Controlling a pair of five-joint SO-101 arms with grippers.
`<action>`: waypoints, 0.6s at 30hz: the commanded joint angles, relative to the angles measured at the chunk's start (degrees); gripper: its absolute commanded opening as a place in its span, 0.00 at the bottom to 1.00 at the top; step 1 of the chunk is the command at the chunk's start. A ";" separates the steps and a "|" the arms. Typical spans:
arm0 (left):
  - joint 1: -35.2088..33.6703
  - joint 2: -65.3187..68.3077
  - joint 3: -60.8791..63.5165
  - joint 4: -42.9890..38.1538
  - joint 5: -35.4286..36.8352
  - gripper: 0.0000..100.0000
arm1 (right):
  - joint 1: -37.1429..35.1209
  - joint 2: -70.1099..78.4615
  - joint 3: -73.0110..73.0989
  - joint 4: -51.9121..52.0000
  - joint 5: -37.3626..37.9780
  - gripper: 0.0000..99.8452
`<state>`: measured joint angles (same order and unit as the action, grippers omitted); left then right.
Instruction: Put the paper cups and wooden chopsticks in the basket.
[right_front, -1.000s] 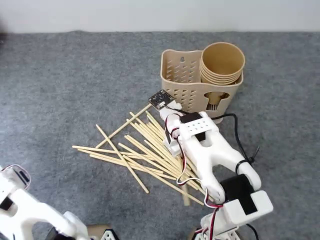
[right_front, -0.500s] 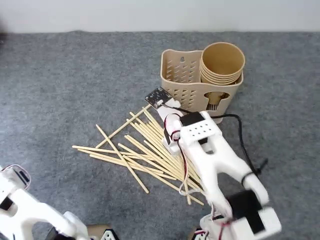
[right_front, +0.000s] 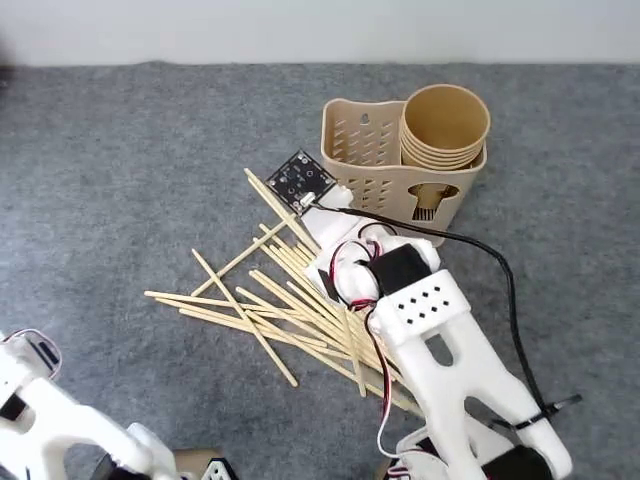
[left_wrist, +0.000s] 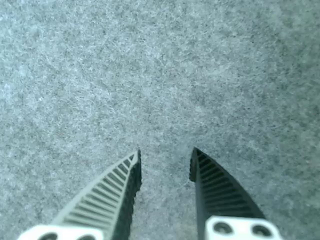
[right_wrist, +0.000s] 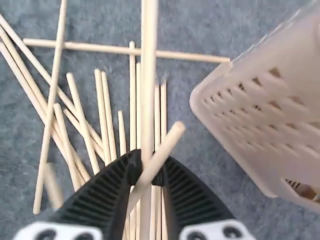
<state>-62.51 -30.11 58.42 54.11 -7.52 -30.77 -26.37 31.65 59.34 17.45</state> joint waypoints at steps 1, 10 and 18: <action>0.26 -0.35 -0.40 -0.88 0.18 0.16 | -0.22 -2.51 -0.44 -4.79 -0.09 0.01; 0.26 -0.35 -0.40 -0.88 0.18 0.16 | -3.56 -2.95 -0.44 -10.59 -2.81 0.01; 0.26 -0.35 -0.40 -0.88 0.18 0.16 | -3.21 -3.03 -6.95 -14.81 -5.63 0.01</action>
<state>-62.51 -30.11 58.42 54.11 -7.52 -34.02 -26.55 30.95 45.98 12.97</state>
